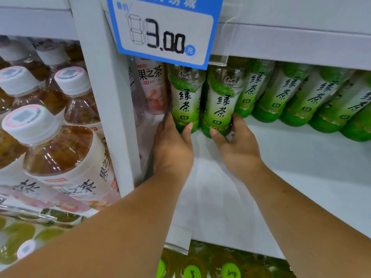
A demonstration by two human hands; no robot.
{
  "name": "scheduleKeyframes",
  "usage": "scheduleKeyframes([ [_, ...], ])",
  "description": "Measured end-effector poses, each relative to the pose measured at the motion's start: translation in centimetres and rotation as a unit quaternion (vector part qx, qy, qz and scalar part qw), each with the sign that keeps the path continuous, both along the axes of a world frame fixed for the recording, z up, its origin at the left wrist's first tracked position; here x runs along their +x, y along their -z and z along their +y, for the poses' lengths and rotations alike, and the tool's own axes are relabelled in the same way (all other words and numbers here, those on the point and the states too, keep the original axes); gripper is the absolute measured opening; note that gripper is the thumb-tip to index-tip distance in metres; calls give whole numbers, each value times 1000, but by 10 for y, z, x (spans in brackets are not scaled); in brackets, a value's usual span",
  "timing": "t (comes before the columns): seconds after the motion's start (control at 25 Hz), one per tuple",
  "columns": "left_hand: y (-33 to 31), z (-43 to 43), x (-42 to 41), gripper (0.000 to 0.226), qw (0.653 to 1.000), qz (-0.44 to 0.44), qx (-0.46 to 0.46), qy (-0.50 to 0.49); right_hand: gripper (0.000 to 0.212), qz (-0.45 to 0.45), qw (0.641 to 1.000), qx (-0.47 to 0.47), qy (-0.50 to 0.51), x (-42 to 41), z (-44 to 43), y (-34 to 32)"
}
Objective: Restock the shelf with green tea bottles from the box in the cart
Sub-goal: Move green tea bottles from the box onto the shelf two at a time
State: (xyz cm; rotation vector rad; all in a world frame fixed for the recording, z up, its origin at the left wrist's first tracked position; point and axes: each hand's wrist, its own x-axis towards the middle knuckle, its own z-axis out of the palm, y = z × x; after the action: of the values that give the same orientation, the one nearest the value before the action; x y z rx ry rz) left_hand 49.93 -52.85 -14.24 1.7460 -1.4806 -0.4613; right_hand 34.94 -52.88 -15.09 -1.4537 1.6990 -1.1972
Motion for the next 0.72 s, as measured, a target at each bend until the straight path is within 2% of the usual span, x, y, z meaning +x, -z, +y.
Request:
scheduleKeyframes([
  [0.36,0,-2,0,52,1000,0,4,3,47,-9,1000,19,-1,-2,-1,-2],
  [0.72,-18,15,-3,46,997,68,36,-14,47,-74,996,57,-12,3,6,-19],
])
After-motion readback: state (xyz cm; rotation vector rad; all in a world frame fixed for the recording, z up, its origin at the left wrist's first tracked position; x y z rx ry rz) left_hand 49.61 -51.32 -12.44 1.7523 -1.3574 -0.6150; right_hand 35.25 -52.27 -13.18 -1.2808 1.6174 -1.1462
